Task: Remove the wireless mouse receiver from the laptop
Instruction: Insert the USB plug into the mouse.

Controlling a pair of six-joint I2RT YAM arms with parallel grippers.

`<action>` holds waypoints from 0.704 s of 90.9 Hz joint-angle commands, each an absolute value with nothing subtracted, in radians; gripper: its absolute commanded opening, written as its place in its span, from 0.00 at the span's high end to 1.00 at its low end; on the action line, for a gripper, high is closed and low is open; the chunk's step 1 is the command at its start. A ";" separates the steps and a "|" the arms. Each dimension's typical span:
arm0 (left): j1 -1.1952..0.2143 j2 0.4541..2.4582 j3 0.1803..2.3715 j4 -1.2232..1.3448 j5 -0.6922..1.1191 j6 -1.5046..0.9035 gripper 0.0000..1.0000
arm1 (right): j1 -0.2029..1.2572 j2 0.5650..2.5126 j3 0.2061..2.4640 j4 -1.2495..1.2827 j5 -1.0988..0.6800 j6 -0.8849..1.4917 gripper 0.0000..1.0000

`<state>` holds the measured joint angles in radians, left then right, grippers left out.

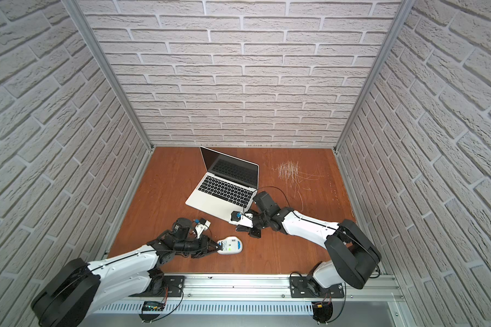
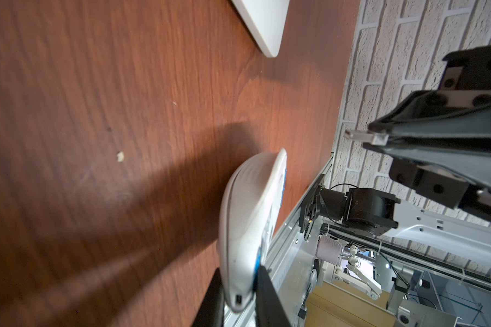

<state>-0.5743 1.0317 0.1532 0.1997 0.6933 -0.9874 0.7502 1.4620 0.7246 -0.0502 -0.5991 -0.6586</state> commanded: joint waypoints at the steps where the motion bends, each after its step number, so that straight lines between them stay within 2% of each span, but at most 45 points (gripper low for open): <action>1: -0.566 1.042 0.147 0.216 0.701 -0.971 1.00 | 0.763 1.475 0.696 0.018 -0.635 -0.662 0.96; 64: -0.557 1.069 0.150 0.221 0.702 -0.965 1.00 | 0.797 1.560 0.663 0.079 -0.714 -0.711 0.97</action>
